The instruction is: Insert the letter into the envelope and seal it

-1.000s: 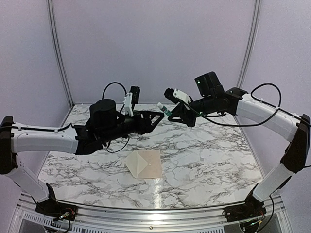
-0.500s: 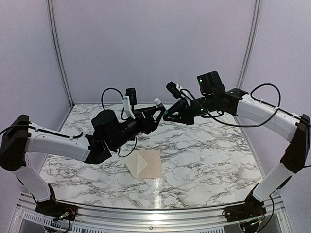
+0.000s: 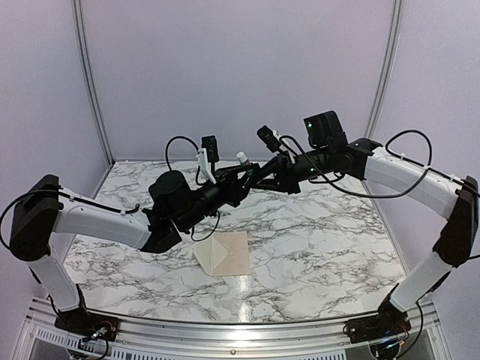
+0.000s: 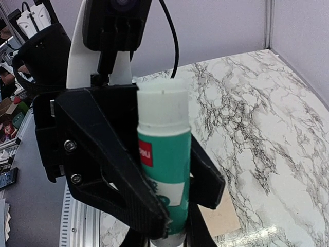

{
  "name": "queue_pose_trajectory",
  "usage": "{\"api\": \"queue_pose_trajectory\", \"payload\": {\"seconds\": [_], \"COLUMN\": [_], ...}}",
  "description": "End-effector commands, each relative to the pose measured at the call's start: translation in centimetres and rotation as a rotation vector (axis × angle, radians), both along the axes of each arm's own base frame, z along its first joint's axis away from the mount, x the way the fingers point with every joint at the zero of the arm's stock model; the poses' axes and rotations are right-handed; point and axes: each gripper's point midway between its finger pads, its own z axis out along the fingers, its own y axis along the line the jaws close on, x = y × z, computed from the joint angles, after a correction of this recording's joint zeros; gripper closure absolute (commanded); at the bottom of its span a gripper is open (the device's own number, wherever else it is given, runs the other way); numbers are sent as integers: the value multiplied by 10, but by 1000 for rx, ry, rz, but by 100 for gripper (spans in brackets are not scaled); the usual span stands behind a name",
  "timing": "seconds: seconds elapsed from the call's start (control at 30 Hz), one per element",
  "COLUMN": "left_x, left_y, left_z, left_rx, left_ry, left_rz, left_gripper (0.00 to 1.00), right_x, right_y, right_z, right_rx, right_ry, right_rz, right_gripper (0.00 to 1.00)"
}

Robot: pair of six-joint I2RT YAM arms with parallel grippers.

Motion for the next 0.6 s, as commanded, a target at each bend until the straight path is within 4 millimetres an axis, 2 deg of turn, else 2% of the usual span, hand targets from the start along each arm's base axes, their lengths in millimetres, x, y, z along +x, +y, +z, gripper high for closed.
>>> {"api": "queue_pose_trajectory", "payload": {"seconds": [0.0, 0.13, 0.27, 0.37, 0.4, 0.57], "left_x": [-1, 1, 7, 14, 17, 36], "left_y": [-2, 0, 14, 35, 44, 101], "left_z": [19, 15, 8, -6, -12, -85], "left_rx": [-56, -56, -43, 24, 60, 393], "left_ry": [-43, -30, -2, 58, 87, 378], "left_rz": [-24, -23, 3, 49, 76, 220], "left_gripper": [77, 86, 94, 97, 98, 100], "right_x": [0, 2, 4, 9, 11, 15], "right_y": [2, 2, -1, -8, -10, -8], "right_z": [4, 4, 1, -11, -18, -64], "right_rx": [25, 23, 5, -14, -23, -90], "right_ry": [2, -7, -23, -10, -4, 68], "right_rz": [17, 10, 5, -7, -12, -2], "right_gripper": [94, 89, 65, 56, 54, 53]}}
